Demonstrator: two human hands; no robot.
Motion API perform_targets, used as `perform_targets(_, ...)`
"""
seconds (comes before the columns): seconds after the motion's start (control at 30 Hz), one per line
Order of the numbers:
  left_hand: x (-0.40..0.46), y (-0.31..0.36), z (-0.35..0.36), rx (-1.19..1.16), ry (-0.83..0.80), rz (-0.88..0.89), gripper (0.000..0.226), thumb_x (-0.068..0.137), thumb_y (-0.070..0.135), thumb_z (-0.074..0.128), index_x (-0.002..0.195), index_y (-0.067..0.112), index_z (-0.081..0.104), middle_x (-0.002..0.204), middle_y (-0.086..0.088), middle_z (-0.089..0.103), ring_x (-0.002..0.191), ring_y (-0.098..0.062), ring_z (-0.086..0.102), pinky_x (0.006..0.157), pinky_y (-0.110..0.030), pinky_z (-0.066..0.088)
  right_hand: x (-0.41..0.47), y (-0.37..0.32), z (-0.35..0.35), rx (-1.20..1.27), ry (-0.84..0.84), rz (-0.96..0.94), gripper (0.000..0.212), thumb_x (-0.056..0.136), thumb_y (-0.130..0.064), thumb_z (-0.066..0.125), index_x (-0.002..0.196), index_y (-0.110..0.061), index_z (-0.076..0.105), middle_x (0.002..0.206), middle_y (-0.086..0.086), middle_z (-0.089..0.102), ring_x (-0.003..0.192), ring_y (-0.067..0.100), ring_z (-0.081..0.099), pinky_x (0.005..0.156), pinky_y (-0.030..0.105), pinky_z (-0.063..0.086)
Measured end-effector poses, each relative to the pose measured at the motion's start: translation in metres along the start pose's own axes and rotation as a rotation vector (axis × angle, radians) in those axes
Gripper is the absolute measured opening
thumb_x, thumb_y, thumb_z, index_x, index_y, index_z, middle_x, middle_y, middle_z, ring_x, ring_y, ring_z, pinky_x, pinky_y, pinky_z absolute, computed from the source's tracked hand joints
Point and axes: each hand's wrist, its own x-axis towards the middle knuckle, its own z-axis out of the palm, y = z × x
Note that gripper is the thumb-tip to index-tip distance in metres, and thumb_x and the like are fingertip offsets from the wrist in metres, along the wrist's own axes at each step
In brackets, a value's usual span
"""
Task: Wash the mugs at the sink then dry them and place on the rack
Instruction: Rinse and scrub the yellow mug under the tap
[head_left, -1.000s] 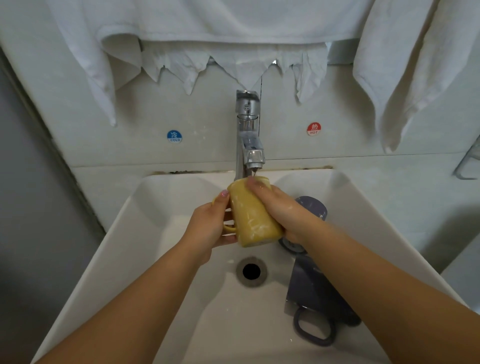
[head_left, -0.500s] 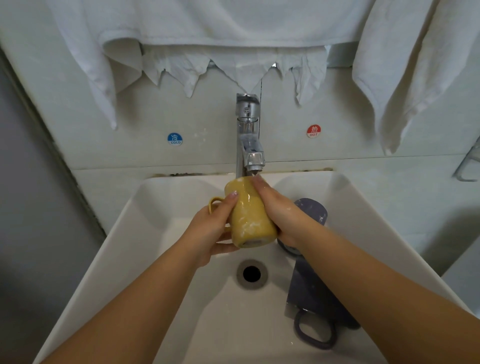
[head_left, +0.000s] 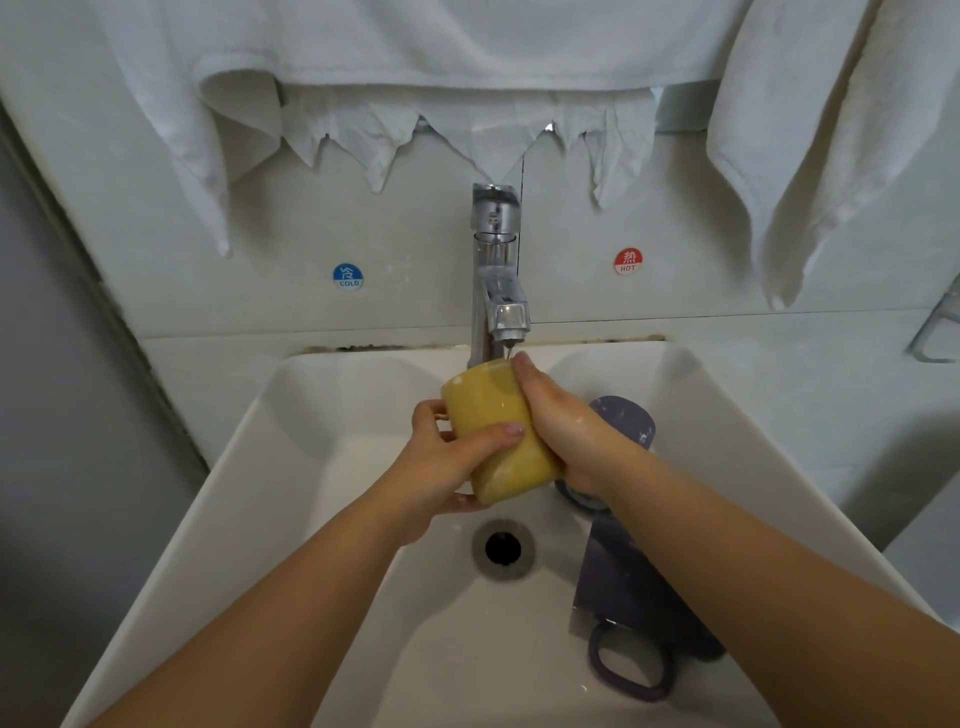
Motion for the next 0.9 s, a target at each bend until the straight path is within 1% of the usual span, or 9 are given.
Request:
perform_targets(0.07, 0.002, -0.003, 0.0, 0.003, 0.017, -0.014, 0.11, 0.042, 0.057, 0.088, 0.132, 0.042, 0.026, 0.13, 0.001, 0.046, 0.109, -0.023, 0.059, 0.068, -0.036, 0.06, -0.002, 0.003, 0.0, -0.038, -0.06, -0.031, 0.036, 0.095, -0.057, 0.037, 0.122, -0.033, 0.038, 0.104, -0.002, 0.054, 0.099, 0.019, 0.055, 0.096, 0.039, 0.046)
perform_targets(0.2, 0.006, -0.006, 0.001, 0.032, 0.043, -0.007, 0.113, 0.033, 0.059, 0.081, 0.132, 0.048, 0.026, 0.134, 0.0, 0.043, 0.112, -0.024, 0.058, 0.075, -0.042, 0.061, -0.002, 0.011, 0.006, -0.074, -0.072, -0.12, 0.06, 0.082, -0.045, 0.069, 0.132, -0.029, 0.039, 0.119, 0.001, 0.058, 0.104, 0.018, 0.061, 0.092, 0.039, 0.052)
perform_targets(0.3, 0.008, -0.008, 0.002, 0.063, 0.051, -0.013, 0.115, 0.031, 0.058, 0.081, 0.132, 0.049, 0.026, 0.133, -0.001, 0.044, 0.111, -0.025, 0.059, 0.078, -0.043, 0.06, -0.002, 0.006, 0.012, -0.104, -0.026, -0.127, 0.059, 0.087, -0.059, 0.052, 0.134, -0.026, 0.039, 0.116, -0.003, 0.057, 0.098, 0.014, 0.058, 0.083, 0.03, 0.048)
perform_targets(0.4, 0.007, -0.007, 0.002, 0.073, 0.064, -0.015, 0.119, 0.029, 0.058, 0.082, 0.133, 0.048, 0.025, 0.132, -0.001, 0.045, 0.11, -0.026, 0.058, 0.079, -0.044, 0.059, 0.0, 0.001, 0.009, -0.168, -0.012, -0.09, 0.065, 0.091, -0.065, 0.032, 0.142, -0.024, 0.034, 0.123, 0.001, 0.05, 0.105, 0.018, 0.051, 0.091, 0.032, 0.042)
perform_targets(0.57, 0.006, -0.004, 0.001, 0.038, 0.04, -0.005, 0.109, 0.041, 0.055, 0.081, 0.136, 0.044, 0.028, 0.126, 0.004, 0.055, 0.107, -0.021, 0.061, 0.078, -0.041, 0.059, -0.001, 0.008, -0.002, -0.095, -0.136, -0.101, 0.063, 0.086, -0.052, 0.059, 0.138, -0.026, 0.036, 0.128, 0.001, 0.054, 0.113, 0.022, 0.057, 0.098, 0.042, 0.048)
perform_targets(0.67, 0.006, -0.004, 0.007, 0.183, 0.085, 0.022, 0.115, 0.033, 0.062, 0.075, 0.135, 0.044, 0.027, 0.131, 0.0, 0.047, 0.111, -0.024, 0.057, 0.083, -0.045, 0.058, 0.001, 0.012, 0.004, -0.076, -0.015, -0.111, 0.069, 0.074, -0.056, 0.072, 0.129, -0.023, 0.045, 0.117, 0.002, 0.061, 0.104, 0.02, 0.062, 0.094, 0.042, 0.052)
perform_targets(0.77, 0.006, -0.003, 0.009, 0.222, 0.114, 0.019, 0.122, 0.028, 0.063, 0.073, 0.138, 0.044, 0.024, 0.133, -0.002, 0.042, 0.112, -0.027, 0.054, 0.085, -0.046, 0.056, -0.001, 0.006, 0.008, -0.089, 0.029, -0.106, 0.055, 0.083, -0.065, 0.053, 0.119, -0.023, 0.051, 0.104, 0.0, 0.061, 0.094, 0.016, 0.061, 0.09, 0.035, 0.05)
perform_targets(0.87, 0.008, -0.004, 0.006, 0.22, 0.13, 0.027, 0.125, 0.026, 0.063, 0.075, 0.139, 0.045, 0.022, 0.133, -0.003, 0.041, 0.113, -0.028, 0.053, 0.086, -0.048, 0.056, -0.004, 0.0, -0.001, -0.067, -0.083, -0.095, 0.027, 0.094, -0.06, 0.033, 0.092, -0.037, 0.047, 0.092, -0.008, 0.055, 0.084, 0.008, 0.055, 0.087, 0.032, 0.044)
perform_targets(0.9, 0.008, -0.004, 0.005, 0.212, 0.127, 0.025, 0.126, 0.026, 0.063, 0.076, 0.139, 0.045, 0.022, 0.133, -0.002, 0.041, 0.114, -0.029, 0.053, 0.086, -0.048, 0.056, -0.005, 0.001, -0.004, -0.053, -0.121, -0.096, 0.024, 0.093, -0.059, 0.035, 0.094, -0.038, 0.047, 0.096, -0.008, 0.056, 0.087, 0.009, 0.056, 0.088, 0.033, 0.045)
